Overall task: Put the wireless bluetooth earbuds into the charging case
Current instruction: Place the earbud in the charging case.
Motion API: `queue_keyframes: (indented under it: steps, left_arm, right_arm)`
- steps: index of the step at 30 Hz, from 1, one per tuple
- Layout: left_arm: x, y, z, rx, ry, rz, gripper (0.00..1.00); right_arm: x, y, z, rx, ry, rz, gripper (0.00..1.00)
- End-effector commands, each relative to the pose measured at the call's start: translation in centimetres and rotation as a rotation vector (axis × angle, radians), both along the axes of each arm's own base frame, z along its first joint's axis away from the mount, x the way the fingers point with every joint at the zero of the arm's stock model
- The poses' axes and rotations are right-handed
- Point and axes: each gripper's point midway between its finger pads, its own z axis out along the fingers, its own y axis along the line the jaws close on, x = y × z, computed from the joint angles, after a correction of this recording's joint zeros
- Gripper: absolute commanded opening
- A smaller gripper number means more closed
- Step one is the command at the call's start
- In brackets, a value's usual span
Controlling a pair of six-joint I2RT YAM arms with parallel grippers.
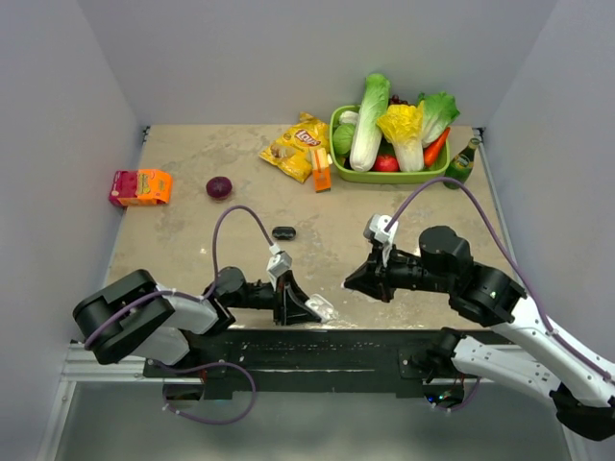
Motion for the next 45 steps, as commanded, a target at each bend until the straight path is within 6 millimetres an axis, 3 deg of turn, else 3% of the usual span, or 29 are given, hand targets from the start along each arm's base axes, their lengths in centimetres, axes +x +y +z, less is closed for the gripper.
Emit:
queue_keyframes:
  steps: [1,14,29,45]
  left_arm:
    - [-0.4,0.6,11.7,-0.451,-0.383,0.001,0.0]
    - [1.7,1.7,15.3,-0.561,-0.561,0.193,0.0]
    - [0.6,2.9,19.2,-0.668,-0.729,0.207,0.0]
    - [0.0,3.3,20.1,-0.684,-0.756,0.195,0.0]
  right_arm:
    - [-0.4,0.2,1.5,0.045,-0.032,0.022,0.0]
    - [-1.0,2.5,1.3,0.08,-0.01,0.078,0.0]
    - [-0.5,3.3,0.2,0.048,-0.019,0.077,0.0]
    - [0.5,4.1,0.4,0.042,-0.062,0.051,0.0]
